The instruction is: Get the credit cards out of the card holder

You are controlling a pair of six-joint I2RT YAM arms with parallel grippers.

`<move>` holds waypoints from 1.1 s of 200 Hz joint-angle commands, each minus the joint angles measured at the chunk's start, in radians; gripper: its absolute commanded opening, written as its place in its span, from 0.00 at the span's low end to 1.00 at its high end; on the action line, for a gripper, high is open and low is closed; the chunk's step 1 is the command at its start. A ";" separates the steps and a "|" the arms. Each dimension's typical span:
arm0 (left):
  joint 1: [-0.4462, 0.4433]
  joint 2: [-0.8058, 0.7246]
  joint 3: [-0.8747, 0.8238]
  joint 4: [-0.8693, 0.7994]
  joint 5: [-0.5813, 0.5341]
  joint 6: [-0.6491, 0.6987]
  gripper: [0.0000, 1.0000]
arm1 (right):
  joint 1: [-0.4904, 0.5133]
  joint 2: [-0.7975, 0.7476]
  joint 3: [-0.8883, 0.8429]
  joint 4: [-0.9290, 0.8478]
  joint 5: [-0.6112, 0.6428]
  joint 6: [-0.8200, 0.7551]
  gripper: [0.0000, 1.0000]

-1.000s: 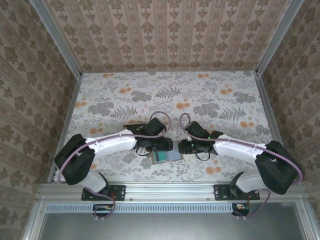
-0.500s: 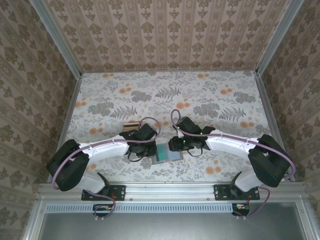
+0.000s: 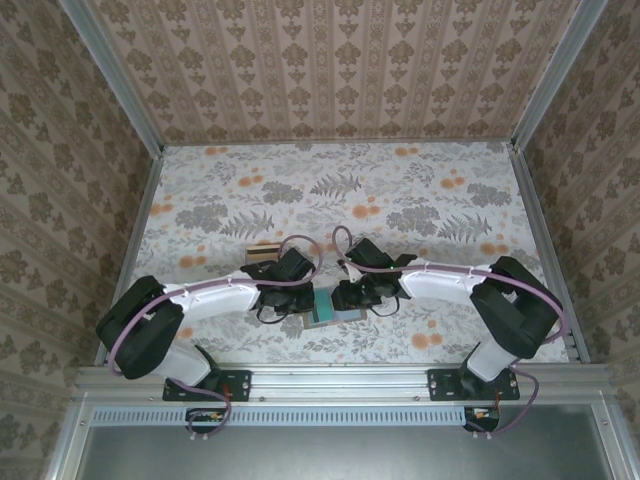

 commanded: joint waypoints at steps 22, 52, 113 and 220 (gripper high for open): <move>-0.007 -0.033 -0.003 -0.080 -0.028 -0.008 0.09 | 0.016 0.059 0.060 0.041 -0.066 0.016 0.32; -0.004 -0.055 -0.016 -0.099 -0.041 -0.008 0.10 | 0.016 0.086 0.070 0.054 -0.075 0.025 0.32; -0.010 -0.003 -0.028 -0.053 -0.021 -0.020 0.09 | 0.017 0.128 0.076 0.036 -0.058 0.035 0.31; -0.022 0.018 -0.017 -0.055 -0.021 -0.019 0.00 | 0.014 0.126 0.067 0.066 -0.097 0.042 0.00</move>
